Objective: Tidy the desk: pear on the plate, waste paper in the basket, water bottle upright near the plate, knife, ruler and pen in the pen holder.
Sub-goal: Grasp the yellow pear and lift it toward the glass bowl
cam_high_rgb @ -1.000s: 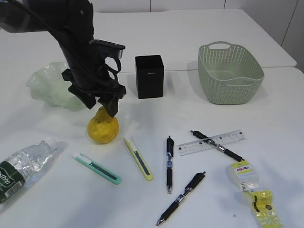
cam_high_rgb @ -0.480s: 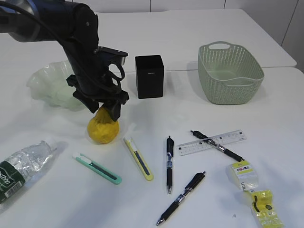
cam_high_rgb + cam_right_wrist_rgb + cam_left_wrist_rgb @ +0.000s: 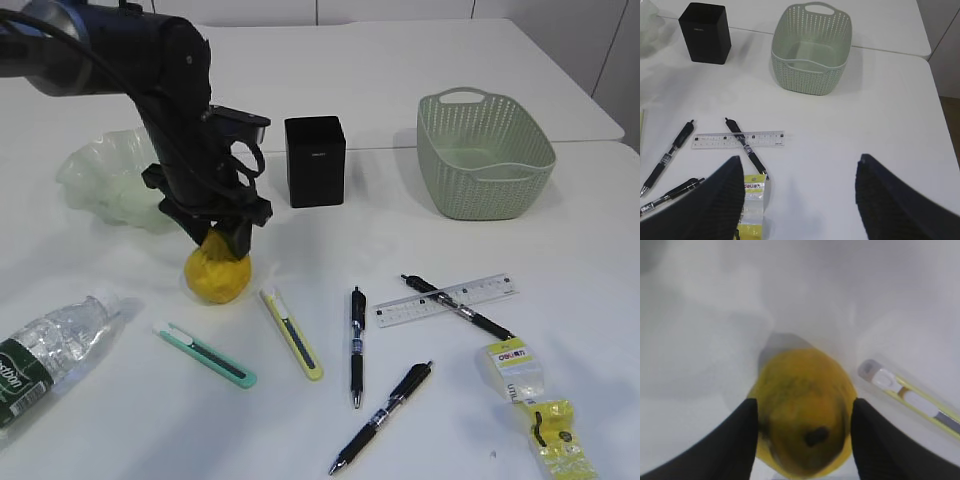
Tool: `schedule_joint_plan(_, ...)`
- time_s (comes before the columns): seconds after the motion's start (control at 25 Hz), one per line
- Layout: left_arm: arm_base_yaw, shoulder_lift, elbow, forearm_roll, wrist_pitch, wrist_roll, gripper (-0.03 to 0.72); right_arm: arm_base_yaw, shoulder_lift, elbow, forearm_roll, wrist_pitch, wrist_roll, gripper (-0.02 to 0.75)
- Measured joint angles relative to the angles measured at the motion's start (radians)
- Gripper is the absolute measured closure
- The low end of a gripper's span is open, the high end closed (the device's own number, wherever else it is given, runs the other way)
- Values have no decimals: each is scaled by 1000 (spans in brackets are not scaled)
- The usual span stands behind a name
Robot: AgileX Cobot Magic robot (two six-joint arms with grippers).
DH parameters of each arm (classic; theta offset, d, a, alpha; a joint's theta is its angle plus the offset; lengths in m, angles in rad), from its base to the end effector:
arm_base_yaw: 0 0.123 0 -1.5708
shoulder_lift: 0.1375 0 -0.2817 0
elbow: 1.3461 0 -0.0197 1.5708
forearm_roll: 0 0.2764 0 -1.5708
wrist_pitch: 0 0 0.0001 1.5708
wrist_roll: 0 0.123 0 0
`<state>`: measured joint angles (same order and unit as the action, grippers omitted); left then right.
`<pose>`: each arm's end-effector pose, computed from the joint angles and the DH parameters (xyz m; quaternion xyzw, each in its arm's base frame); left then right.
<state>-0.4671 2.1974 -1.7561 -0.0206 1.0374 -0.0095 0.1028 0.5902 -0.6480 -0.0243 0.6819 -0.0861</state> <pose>0.4301 -0.2194 0.1280 0.2216 0.9710 -0.0302 0.0848 0.1653 0.0152 0.3068 -0.0864 0.8650 -0.0072 0.4943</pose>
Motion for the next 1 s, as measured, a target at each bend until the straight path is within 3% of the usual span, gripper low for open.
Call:
schedule_joint_plan(0.4,0,8,-10,3,10,-8,374,0,0,0,0,0,0,197)
schedule_joint_plan(1.0,0,4,-10,3,24,-8,387,0,0,0,0,0,0,200)
